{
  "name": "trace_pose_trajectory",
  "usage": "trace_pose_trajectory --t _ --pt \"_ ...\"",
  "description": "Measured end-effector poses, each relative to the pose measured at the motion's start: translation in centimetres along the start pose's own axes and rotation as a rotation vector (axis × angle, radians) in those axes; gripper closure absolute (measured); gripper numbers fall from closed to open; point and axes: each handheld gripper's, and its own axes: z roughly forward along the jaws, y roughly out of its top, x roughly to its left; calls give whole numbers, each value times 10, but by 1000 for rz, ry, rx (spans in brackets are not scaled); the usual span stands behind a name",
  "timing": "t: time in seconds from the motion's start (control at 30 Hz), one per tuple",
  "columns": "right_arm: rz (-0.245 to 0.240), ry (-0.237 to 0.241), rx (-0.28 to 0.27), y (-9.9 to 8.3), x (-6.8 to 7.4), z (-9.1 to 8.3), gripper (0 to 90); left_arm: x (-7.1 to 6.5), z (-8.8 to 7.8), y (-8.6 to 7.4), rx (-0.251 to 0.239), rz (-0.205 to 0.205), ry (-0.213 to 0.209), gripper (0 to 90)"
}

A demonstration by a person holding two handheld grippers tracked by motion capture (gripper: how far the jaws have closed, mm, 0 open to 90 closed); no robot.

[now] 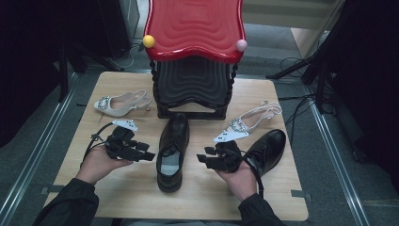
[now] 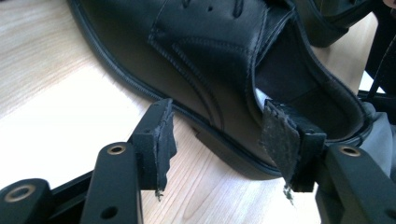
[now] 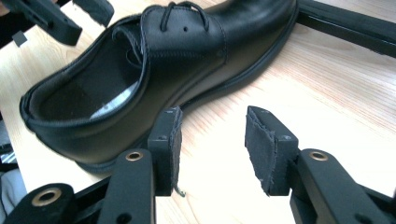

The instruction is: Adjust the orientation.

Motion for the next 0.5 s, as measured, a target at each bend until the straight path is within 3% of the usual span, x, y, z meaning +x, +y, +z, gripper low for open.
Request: trace_pose_trajectory --t 0.17,0.5 --pt "-14 -3 4 -4 0 -8 570 2 0 3 -7 5 -1 419" --pt "5 -22 12 -14 -7 -27 578 4 4 9 5 22 -17 412"
